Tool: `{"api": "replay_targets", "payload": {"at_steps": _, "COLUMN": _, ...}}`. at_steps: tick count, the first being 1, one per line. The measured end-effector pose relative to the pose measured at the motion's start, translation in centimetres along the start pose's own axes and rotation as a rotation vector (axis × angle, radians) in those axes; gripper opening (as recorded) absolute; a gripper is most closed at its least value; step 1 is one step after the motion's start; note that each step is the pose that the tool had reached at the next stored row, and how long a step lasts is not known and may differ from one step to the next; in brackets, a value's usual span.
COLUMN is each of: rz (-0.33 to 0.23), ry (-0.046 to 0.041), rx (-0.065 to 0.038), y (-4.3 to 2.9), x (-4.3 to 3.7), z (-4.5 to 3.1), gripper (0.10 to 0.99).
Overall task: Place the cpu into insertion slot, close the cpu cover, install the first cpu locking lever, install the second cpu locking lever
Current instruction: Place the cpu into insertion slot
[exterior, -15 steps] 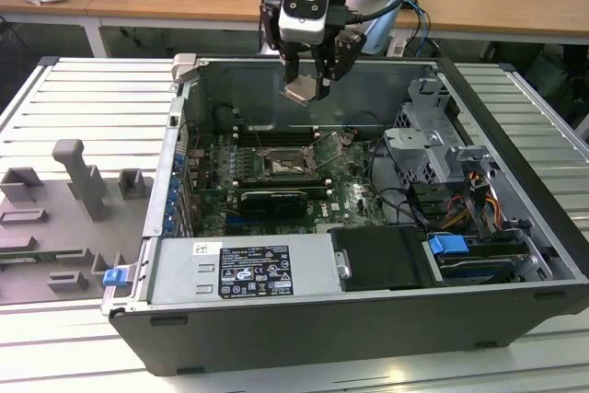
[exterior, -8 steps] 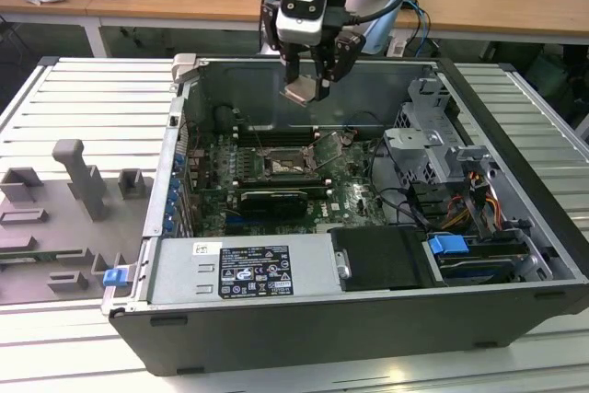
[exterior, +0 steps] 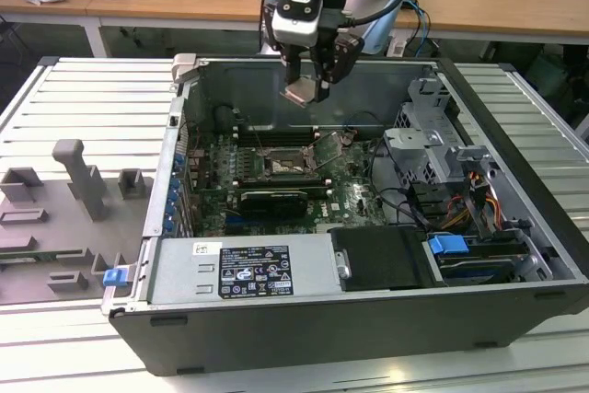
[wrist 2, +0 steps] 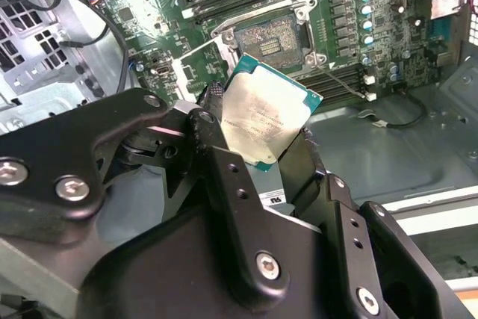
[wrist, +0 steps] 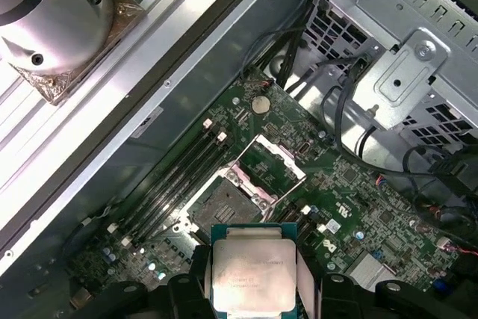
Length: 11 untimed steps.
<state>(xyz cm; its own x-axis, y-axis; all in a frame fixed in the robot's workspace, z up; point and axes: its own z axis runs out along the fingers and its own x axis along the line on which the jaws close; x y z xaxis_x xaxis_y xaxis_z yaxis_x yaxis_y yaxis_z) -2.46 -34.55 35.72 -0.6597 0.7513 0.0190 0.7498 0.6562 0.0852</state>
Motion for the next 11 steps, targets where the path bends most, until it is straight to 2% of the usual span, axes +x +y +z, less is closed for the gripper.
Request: {"api": "replay_targets", "payload": {"at_steps": 11, "rz": 0.047, "ry": -0.004, "rx": -0.001, "y": -0.02, "x": 0.0, "z": 0.17, "gripper": 0.541}}
